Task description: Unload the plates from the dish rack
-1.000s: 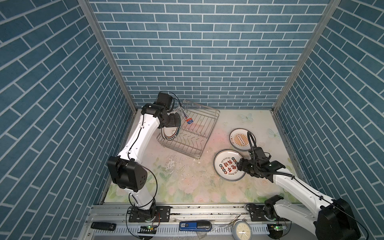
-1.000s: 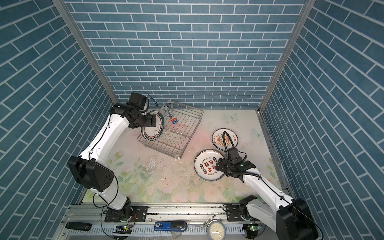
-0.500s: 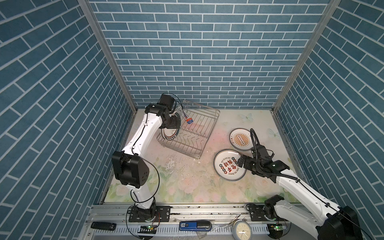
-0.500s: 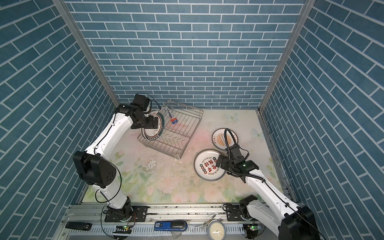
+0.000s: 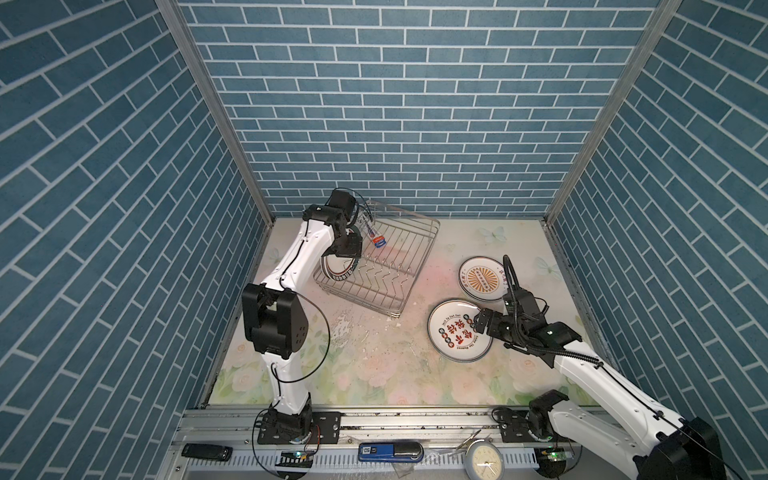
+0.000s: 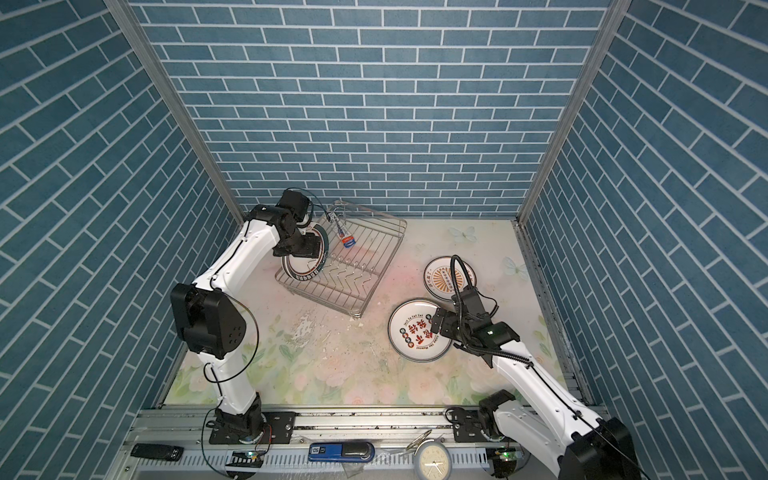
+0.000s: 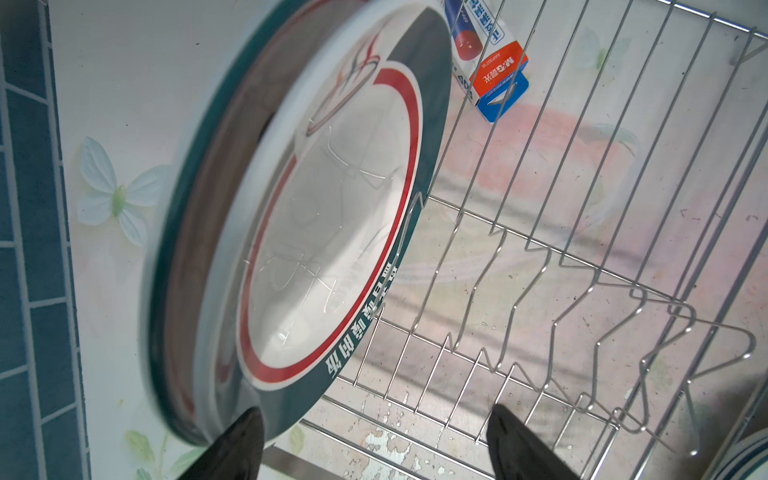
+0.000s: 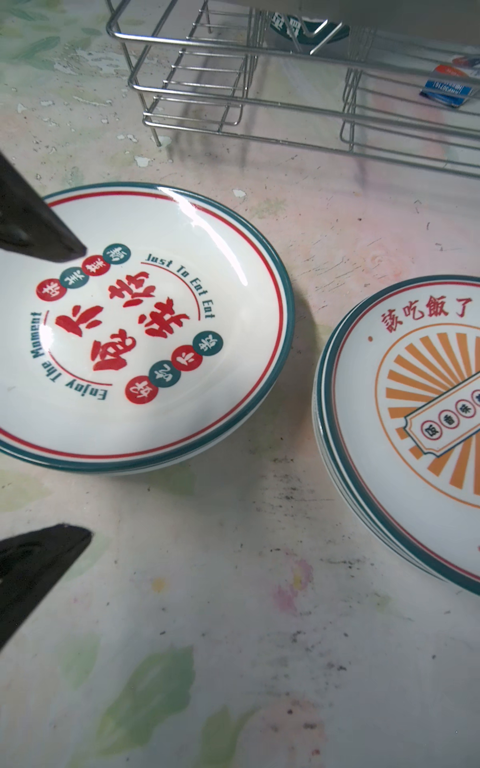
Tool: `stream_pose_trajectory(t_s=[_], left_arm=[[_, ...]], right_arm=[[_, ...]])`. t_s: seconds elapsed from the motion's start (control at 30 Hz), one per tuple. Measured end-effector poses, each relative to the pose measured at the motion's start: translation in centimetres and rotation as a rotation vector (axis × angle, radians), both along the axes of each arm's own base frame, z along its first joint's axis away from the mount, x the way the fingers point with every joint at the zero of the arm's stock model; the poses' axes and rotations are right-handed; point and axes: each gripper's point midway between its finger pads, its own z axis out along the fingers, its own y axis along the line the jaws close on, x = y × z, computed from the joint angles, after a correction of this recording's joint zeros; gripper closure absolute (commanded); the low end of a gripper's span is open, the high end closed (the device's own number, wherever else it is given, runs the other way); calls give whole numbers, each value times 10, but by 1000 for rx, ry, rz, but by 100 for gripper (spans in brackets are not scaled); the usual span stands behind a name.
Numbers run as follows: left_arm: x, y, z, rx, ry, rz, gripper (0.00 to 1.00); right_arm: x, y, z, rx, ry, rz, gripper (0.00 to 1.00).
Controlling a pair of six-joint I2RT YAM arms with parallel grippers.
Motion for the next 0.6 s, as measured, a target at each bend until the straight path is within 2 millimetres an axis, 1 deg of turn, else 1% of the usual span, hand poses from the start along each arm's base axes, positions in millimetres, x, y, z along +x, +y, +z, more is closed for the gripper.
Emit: stream_pose_trajectory(t_s=[0.1, 0.23, 0.47, 0.53, 0.6], left_arm=[[0, 1, 0, -3, 1, 1, 16], [1, 1, 4, -10, -17, -4, 17], [-3, 6, 33, -18, -105, -6, 18], [-2, 7, 37, -15, -115, -5, 19], [-2, 8, 36, -10, -114, -5, 20]], right_arm=[[0, 1, 3, 5, -13, 10, 1], [0, 2, 3, 10, -11, 15, 1], [0, 5, 4, 14, -17, 38, 1], [1, 6, 4, 17, -17, 40, 1], [1, 7, 3, 20, -15, 43, 1]])
